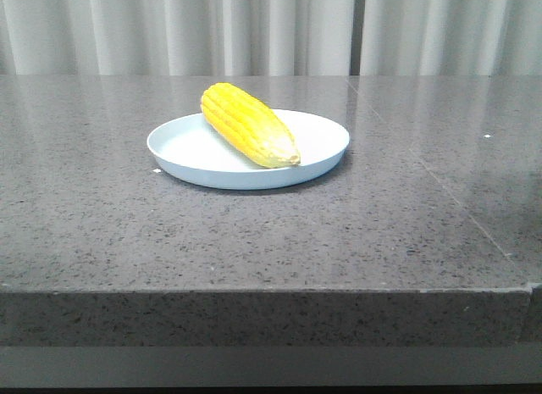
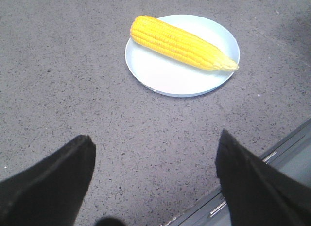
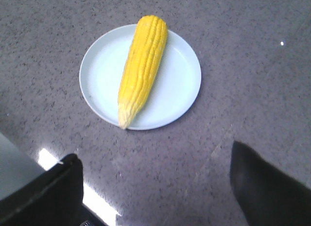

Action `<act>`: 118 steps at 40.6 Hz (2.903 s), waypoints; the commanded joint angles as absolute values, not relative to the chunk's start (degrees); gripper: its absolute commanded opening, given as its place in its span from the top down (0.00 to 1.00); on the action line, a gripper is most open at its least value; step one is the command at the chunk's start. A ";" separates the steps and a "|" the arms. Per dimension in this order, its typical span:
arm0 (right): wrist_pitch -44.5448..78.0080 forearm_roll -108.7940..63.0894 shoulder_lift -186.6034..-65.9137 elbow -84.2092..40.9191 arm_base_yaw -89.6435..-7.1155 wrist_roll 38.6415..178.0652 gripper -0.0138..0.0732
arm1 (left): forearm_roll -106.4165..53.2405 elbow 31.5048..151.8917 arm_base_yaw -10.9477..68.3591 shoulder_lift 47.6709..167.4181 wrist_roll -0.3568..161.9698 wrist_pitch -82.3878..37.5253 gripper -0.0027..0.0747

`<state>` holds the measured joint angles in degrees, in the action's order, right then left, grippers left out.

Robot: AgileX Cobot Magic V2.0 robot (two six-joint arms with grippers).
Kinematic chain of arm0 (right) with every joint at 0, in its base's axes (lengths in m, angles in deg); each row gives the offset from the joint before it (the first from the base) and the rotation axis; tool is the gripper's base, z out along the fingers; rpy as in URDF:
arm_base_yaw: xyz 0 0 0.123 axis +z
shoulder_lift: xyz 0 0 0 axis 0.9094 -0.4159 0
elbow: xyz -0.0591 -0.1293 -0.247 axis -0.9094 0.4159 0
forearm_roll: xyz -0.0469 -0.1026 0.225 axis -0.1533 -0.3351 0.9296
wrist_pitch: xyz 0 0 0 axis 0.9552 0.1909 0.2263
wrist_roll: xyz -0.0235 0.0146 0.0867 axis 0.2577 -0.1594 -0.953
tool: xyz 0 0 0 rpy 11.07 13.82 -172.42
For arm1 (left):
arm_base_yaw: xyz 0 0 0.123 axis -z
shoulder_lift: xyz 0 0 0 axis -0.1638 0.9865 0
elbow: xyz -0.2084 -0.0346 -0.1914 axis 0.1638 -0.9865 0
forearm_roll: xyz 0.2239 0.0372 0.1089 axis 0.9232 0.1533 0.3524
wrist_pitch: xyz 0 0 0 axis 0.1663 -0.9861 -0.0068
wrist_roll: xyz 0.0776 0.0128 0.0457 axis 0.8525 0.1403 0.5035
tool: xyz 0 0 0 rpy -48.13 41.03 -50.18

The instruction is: Place corn on plate with both arms

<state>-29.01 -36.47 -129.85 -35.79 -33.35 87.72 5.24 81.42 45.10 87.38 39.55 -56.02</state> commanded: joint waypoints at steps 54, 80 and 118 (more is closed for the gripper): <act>-25.85 -37.29 -95.05 -10.65 -33.38 87.22 0.92 | 5.10 82.87 45.35 87.37 38.91 -51.72 0.99; -25.80 -37.29 -95.05 -10.65 -33.38 87.27 0.92 | 3.24 82.87 45.35 87.37 38.91 -51.72 0.99; -25.86 -37.29 -95.05 -10.65 -33.38 87.27 0.92 | 1.17 46.33 17.87 56.94 38.91 -21.62 0.99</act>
<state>-29.45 -36.60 -94.79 -9.42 -33.35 87.24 2.45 49.16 19.56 59.73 39.55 -30.93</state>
